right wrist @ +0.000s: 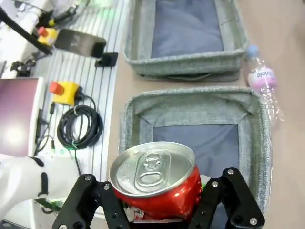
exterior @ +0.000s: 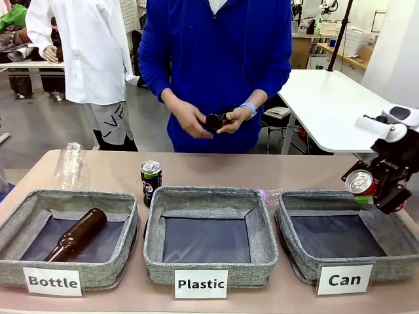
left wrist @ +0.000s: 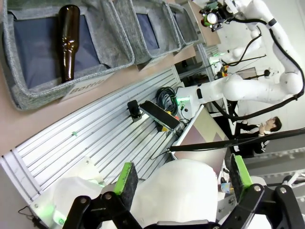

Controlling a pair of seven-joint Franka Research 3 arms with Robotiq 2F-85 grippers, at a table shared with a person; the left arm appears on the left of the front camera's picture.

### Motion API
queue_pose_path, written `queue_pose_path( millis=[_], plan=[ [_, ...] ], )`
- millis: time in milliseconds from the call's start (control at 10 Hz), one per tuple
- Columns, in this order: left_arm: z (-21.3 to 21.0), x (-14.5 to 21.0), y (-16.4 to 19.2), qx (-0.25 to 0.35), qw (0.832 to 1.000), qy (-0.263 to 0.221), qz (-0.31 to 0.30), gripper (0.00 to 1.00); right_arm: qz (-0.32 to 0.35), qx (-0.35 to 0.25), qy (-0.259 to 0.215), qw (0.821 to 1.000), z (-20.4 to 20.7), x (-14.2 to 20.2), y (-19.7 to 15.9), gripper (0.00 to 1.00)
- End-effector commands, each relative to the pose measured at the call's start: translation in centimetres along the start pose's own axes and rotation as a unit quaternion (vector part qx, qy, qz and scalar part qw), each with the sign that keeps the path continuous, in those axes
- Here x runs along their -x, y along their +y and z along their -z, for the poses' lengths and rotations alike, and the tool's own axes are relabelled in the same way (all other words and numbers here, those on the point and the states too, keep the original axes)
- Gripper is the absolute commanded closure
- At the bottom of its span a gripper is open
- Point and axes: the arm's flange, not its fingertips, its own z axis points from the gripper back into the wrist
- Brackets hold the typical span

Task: Sort the can waste into the basket.
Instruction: Pick up the can waste from the table and place it in the right Fabric basket.

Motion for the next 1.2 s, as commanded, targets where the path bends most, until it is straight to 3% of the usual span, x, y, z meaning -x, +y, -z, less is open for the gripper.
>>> queue_pose_path(
  millis=[0, 100, 400, 500, 700, 800, 900, 1000, 1100],
  plan=[
    [-0.1, 0.0, -0.2, 0.008, 1.0, -0.008, -0.005, 0.0, -0.008, 0.018, 0.008, 1.0, -0.1, 0.6, -0.6, 1.0],
    [-0.1, 0.0, -0.2, 0.008, 1.0, -0.008, -0.005, 0.0, -0.005, 0.02, 0.008, 1.0, -0.2, 0.6, -0.9, 1.0],
    [-0.1, 0.0, -0.2, 0.008, 1.0, -0.008, -0.005, 0.0, 0.002, 0.008, 0.008, 1.0, -0.2, 1.1, -1.5, 0.14],
    [-0.1, 0.0, -0.2, 0.008, 1.0, -0.008, -0.005, 0.0, 0.003, 0.009, 0.007, 1.0, -0.3, 1.3, -1.5, 0.0],
    [-0.1, 0.0, -0.2, 0.008, 1.0, -0.008, -0.005, 0.0, 0.01, 0.012, -0.003, 1.0, -0.7, 1.5, -2.0, 0.0],
    [-0.1, 0.0, -0.2, 0.008, 1.0, -0.008, -0.005, 0.0, 0.009, 0.017, -0.011, 1.0, -0.9, 1.8, -2.1, 0.11],
    [-0.1, 0.0, -0.2, 0.008, 1.0, -0.008, -0.005, 0.0, 0.009, 0.014, -0.017, 1.0, -1.1, 2.3, -2.3, 0.02],
    [0.0, 0.0, 0.0, 0.0, 1.0, 0.0, 0.0, 0.0, 0.007, 0.013, -0.021, 1.0, -1.2, 2.9, -2.4, 0.0],
    [-2.1, 1.5, -2.9, 0.051, 0.998, 0.015, 0.015, 0.0, 0.005, 0.013, -0.029, 0.999, -1.4, 3.4, -2.5, 0.0]
  ],
)
